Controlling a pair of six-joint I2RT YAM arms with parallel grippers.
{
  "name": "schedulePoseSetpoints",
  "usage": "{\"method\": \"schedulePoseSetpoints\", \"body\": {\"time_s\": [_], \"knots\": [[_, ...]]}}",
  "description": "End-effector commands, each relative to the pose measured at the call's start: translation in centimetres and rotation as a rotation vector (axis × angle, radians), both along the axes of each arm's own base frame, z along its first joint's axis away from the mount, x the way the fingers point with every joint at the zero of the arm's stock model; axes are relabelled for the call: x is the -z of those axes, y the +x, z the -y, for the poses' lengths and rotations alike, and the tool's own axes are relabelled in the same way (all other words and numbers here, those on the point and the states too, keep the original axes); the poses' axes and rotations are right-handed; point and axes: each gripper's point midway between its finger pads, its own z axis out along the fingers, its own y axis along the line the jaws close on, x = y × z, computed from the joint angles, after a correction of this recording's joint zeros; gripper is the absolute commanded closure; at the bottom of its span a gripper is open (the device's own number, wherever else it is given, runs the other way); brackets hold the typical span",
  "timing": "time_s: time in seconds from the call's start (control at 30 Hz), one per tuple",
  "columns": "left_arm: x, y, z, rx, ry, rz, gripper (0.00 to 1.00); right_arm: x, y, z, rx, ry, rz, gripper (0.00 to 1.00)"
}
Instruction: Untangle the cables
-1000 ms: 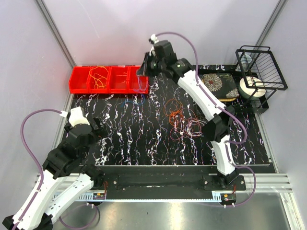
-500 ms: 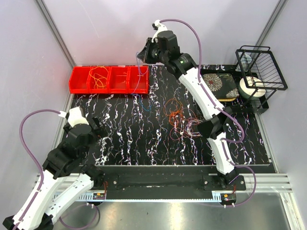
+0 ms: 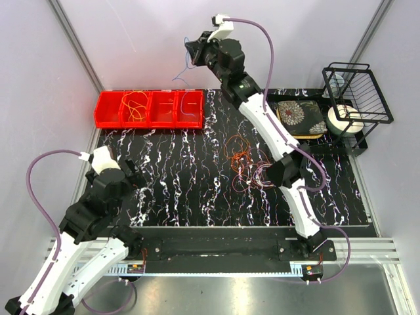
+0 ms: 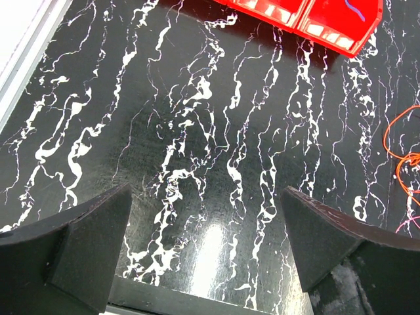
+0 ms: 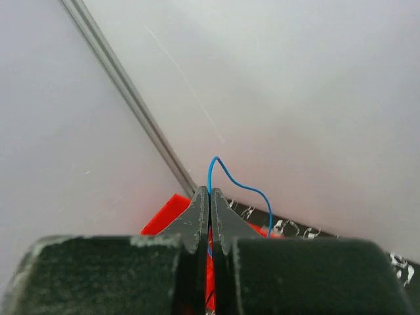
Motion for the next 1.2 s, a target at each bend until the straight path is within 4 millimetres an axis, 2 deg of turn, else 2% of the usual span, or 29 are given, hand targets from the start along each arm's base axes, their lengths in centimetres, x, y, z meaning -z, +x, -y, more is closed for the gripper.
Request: {"method": "schedulePoseSetpoints", "body": {"time_s": [0.0,0.03,0.13,0.2,0.23,0.3,0.33,0.5,0.63,0.8,0.97,1.0,1.07,1.1,1.13,1.17], "knots": [[-0.3,0.4,-0.5,-0.041,0.001,0.020,0.02,-2.1,2.1,0.3,0.068,0.050,0.191,1.00],[-0.3,0.4,-0.6,-0.043,0.002,0.019,0.02,-2.0,2.4,0.3,0.075,0.053,0.207,1.00],[-0.3,0.4,-0.7,-0.047,0.004,0.017,0.02,1.5,4.2,-0.6,0.087,0.016,0.185,1.00],[-0.3,0.4,-0.7,-0.051,0.004,0.017,0.02,3.2,5.0,-0.8,0.105,0.001,0.157,1.00],[-0.3,0.4,-0.8,-0.052,0.002,0.017,0.02,4.9,5.6,-0.9,0.108,-0.014,0.125,1.00],[-0.2,0.4,-0.8,-0.053,0.003,0.016,0.02,6.7,5.9,-1.2,0.105,-0.026,0.090,1.00],[-0.3,0.4,-0.8,-0.052,0.003,0.018,0.02,8.3,6.2,-1.3,0.106,-0.042,0.061,1.00],[-0.2,0.5,-0.8,-0.056,0.005,0.012,0.02,12.0,6.4,-1.5,0.108,-0.072,-0.020,1.00],[0.0,0.6,-0.8,-0.055,0.010,0.002,0.02,16.3,6.7,-1.7,0.098,-0.129,-0.110,1.00],[-0.1,0.6,-0.9,-0.058,0.006,0.008,0.02,19.5,6.6,-1.6,0.093,-0.148,-0.194,1.00],[-0.2,0.5,-0.9,-0.060,0.003,0.010,0.02,22.5,6.3,-3.2,0.018,-0.129,-0.266,1.00],[-0.1,0.5,-0.9,-0.060,0.005,0.008,0.02,23.7,6.2,-3.4,0.011,-0.135,-0.306,1.00],[-0.1,0.5,-0.9,-0.060,0.005,0.009,0.02,24.9,6.1,-4.2,-0.027,-0.126,-0.327,1.00],[-0.1,0.5,-0.9,-0.060,0.003,0.010,0.02,26.4,6.1,-4.5,-0.034,-0.129,-0.357,1.00],[-0.1,0.5,-0.9,-0.060,0.005,0.008,0.02,25.9,6.2,-4.8,-0.044,-0.115,-0.351,1.00],[-0.1,0.5,-0.9,-0.062,0.004,0.010,0.02,26.2,6.2,-4.9,-0.049,-0.112,-0.356,1.00]]}}
